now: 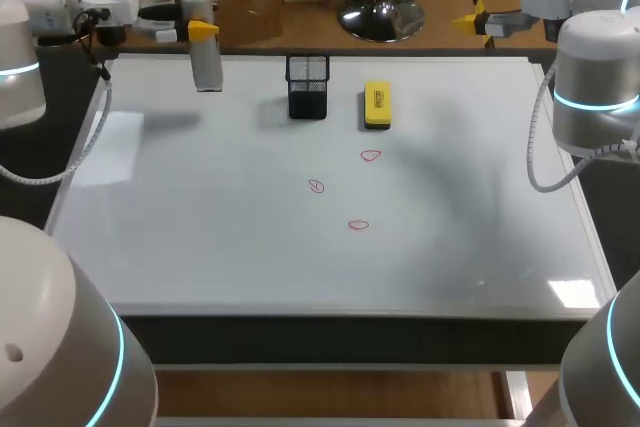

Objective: Pick up the inspection probe, press it on each red-marked spot on the whiteboard one by one, put down the probe, pick up the eraser, and wipe off all the red marks.

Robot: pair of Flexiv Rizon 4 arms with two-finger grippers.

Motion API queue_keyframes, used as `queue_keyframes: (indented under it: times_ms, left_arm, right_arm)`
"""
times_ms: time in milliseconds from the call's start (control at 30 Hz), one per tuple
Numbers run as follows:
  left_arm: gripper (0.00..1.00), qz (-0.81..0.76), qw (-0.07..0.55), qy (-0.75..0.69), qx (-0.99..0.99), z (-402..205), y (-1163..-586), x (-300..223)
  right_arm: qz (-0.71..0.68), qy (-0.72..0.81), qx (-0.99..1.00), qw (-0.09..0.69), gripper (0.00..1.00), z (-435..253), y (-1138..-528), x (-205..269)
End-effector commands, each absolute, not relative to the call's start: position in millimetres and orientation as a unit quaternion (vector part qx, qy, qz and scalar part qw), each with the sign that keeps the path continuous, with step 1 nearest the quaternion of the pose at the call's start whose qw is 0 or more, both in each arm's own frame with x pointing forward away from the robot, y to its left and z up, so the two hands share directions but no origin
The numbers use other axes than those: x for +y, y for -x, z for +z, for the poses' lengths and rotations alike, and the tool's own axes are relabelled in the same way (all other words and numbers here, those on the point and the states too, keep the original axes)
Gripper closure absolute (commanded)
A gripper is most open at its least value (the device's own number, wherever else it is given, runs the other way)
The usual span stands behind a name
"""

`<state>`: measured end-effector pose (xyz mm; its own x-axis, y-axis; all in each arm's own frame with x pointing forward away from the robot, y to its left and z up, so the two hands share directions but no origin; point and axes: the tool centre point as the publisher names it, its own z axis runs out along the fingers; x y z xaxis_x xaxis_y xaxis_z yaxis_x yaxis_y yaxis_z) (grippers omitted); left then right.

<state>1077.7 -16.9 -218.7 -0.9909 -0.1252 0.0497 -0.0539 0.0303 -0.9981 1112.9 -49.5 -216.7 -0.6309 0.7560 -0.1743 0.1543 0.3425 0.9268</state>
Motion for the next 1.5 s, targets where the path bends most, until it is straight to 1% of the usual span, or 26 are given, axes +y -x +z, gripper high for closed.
queue_keyframes:
  times_ms: [33, 367, 600, 900, 1133, 1500]
  left_arm:
    - [1.0, -0.693, 0.025, 0.062, 0.718, -217.2, -1078.3, -16.8]
    - [1.0, -0.693, 0.025, 0.062, 0.718, -217.2, -1078.3, -16.8]
    - [1.0, -0.693, 0.025, 0.062, 0.718, -217.2, -1078.3, -16.8]
    - [1.0, -0.693, 0.025, 0.062, 0.718, -217.2, -1078.3, -16.8]
    - [1.0, -0.693, 0.025, 0.062, 0.718, -217.2, -1078.3, -16.8]
    - [1.0, -0.693, 0.025, 0.062, 0.718, -217.2, -1078.3, -16.8]
  right_arm:
    - [0.489, -0.3, 0.76, 0.307, 0.0, -216.8, -1113.4, -49.6]
    - [0.489, -0.3, 0.76, 0.307, 0.0, -216.8, -1113.4, -49.6]
    - [0.411, -0.226, 0.854, 0.225, 0.0, -227.8, -1121.1, -36.8]
    - [0.23, -0.088, 0.963, 0.112, 0.0, -242.6, -1097.5, -28.8]
    - [0.119, -0.006, 0.99, 0.073, 0.0, -257.8, -1083.9, -28.8]
    - [0.037, 0.135, 0.99, 0.027, 0.0, -276.6, -1072.8, -20.8]
